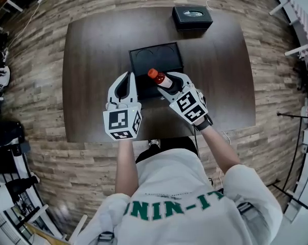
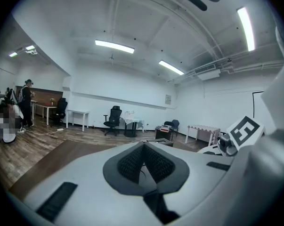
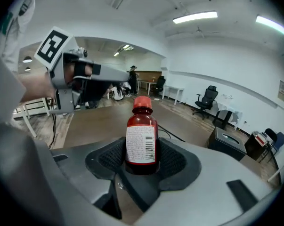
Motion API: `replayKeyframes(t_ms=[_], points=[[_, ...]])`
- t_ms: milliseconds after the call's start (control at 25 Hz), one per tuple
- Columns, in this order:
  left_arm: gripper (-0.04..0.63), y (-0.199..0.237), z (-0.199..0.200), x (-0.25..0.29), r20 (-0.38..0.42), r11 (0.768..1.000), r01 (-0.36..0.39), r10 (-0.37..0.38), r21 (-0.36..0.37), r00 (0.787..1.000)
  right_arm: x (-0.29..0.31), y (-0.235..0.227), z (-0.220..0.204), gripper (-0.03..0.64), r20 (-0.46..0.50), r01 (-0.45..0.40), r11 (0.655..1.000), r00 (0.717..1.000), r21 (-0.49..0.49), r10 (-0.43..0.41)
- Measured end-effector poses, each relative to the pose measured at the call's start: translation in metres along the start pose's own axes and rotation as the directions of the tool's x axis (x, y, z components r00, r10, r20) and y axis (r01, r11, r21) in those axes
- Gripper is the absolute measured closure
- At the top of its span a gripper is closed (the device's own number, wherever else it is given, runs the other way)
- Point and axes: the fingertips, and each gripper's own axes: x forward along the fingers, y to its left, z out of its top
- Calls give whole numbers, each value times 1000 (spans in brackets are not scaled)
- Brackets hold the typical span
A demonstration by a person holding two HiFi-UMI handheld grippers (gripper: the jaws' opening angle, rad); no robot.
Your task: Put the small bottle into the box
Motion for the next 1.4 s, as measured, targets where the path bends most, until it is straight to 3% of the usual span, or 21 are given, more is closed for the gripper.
replayKeyframes(t_ms=[320,720,1240,1400], points=[[589,17,-18,6,-28,999,-25,25,-19,999,50,-1,-55,390,-166,-101,985,983,-139,78],[589,21,-42,20,-68,999,-30,27,-35,997,86,-6,-103,390,-328,-242,929,934,-281,144],[589,13,-59,31,-91,999,-36,33,-39,995,112,-4,-151,390,-482,-382,873,852,-304,205],[591,16,-61,28,-98,998,-55,52,-32,994,116,-1,-154,390,-495,-407,858,841,-313,218]])
